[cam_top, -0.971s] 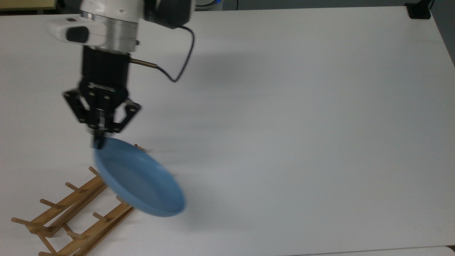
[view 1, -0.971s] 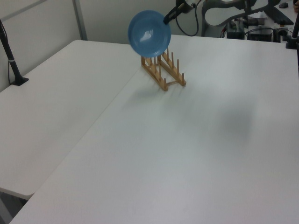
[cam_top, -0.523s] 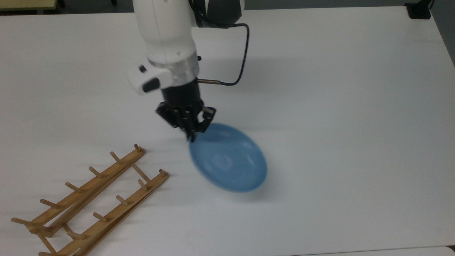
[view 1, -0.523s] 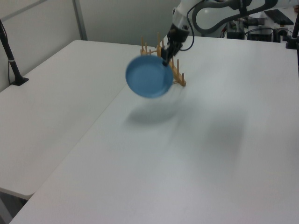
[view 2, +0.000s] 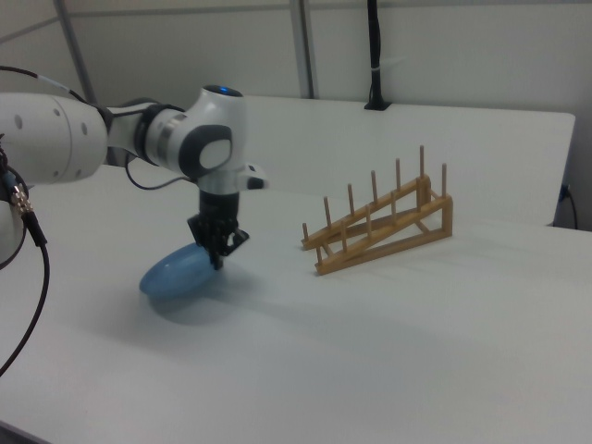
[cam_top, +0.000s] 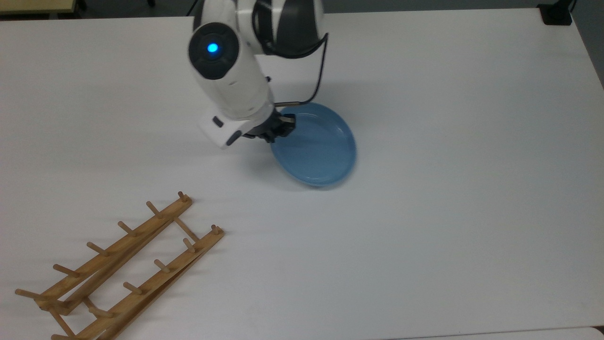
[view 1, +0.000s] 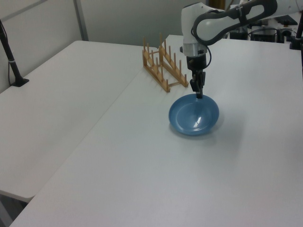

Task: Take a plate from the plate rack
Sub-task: 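Lower the blue plate flat onto the table beside the rack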

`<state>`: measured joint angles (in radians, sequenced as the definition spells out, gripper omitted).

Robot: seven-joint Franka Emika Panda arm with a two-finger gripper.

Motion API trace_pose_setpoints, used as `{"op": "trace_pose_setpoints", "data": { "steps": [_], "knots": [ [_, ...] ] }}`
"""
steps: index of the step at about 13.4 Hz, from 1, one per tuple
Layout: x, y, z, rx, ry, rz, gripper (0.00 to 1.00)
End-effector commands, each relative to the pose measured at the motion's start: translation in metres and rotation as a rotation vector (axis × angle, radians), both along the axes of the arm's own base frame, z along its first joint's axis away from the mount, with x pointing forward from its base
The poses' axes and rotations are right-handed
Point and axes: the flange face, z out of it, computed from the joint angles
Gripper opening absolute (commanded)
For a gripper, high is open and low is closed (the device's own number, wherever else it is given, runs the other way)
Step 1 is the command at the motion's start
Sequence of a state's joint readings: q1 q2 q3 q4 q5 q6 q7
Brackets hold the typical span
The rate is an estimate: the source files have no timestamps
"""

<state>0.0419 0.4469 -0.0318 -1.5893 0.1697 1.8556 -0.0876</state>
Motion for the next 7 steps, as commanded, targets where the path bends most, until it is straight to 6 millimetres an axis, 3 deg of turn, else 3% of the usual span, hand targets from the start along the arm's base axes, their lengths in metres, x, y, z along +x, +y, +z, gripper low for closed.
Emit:
{"op": "trace_pose_setpoints", "data": {
  "steps": [1,2,3,4,5,7],
  "knots": [
    [-0.014,-0.043,-0.011,-0.019,0.027,0.097,0.06],
    [-0.016,-0.05,-0.016,-0.034,0.033,0.123,0.16],
    [-0.018,-0.053,-0.024,-0.053,0.044,0.155,0.38],
    [-0.02,-0.055,-0.034,-0.074,0.064,0.17,0.72],
    [-0.022,-0.058,-0.039,-0.099,0.079,0.181,0.93],
    [-0.024,-0.061,-0.042,-0.134,0.09,0.206,1.0]
  ]
}}
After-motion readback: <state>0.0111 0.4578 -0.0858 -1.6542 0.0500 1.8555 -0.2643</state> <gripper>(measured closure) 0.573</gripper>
